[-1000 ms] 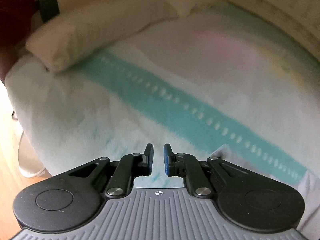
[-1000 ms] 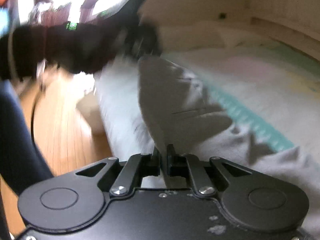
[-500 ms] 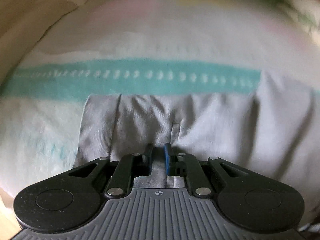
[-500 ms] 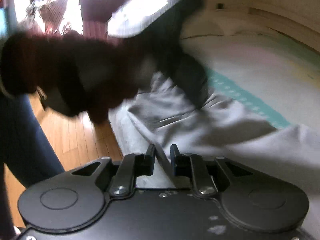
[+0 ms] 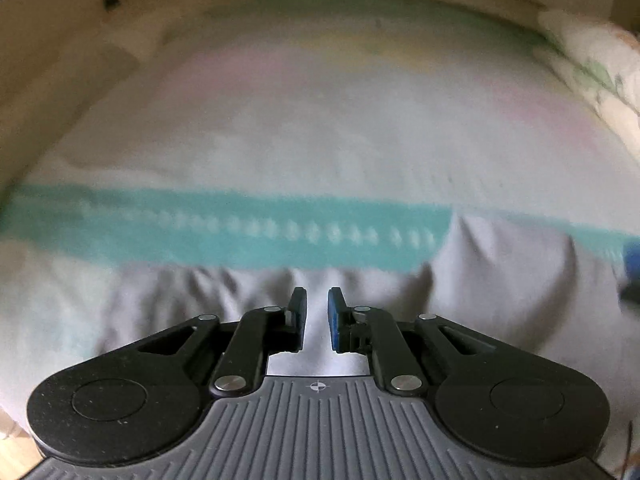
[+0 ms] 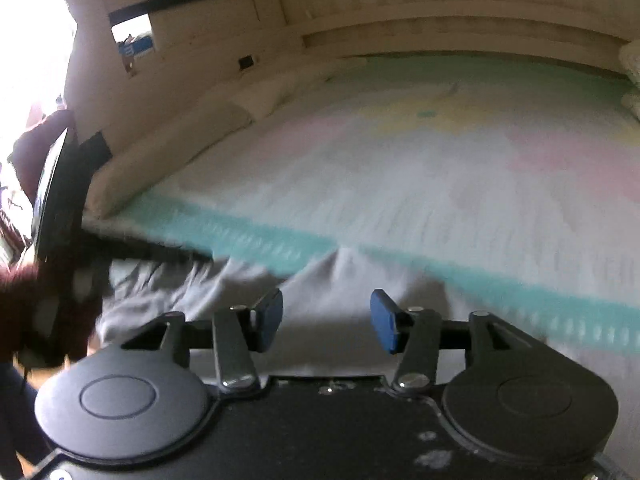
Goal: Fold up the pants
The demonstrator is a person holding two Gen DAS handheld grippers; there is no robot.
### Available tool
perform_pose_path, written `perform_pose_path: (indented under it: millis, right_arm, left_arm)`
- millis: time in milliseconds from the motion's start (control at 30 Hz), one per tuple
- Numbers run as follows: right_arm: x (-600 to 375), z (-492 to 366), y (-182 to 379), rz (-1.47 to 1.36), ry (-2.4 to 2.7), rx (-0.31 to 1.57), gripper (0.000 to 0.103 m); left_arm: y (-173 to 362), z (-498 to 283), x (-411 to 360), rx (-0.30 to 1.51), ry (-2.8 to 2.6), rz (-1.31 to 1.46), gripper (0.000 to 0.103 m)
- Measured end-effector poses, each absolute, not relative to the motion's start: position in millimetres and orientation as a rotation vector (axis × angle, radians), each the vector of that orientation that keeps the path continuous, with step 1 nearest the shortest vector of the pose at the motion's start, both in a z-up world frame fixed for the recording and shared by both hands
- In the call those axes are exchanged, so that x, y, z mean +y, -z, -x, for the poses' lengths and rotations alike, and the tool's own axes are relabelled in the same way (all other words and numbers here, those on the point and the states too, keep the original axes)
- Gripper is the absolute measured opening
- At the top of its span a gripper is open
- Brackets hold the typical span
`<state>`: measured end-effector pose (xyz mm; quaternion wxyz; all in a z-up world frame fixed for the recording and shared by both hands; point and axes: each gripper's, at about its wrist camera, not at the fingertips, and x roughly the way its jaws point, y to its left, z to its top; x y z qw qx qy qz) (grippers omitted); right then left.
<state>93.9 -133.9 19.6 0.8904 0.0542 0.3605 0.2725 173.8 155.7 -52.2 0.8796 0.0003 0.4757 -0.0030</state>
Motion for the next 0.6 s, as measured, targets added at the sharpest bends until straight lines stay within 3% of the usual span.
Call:
perform_pose_path:
  millis: [100, 433, 533, 600]
  right_arm:
    - [-125, -126, -20, -0.074, -0.59, 0.772, 0.069]
    - [-82, -210, 28, 0.044, -0.718, 0.915, 0.074]
    - [-83, -214, 38, 0.039, -0.735, 0.946, 0.069]
    - [-84, -213, 42, 0.033, -0.746, 0.967, 0.042]
  left_arm:
    - [72, -181, 162, 1.051, -0.013, -0.006, 0.012]
    - [80, -199, 188, 1.072, -0.024, 0.123, 0.012]
    - [79, -199, 186, 1.072, -0.025, 0.128, 0.012]
    - [78, -199, 184, 1.073, -0.026, 0.13, 0.012]
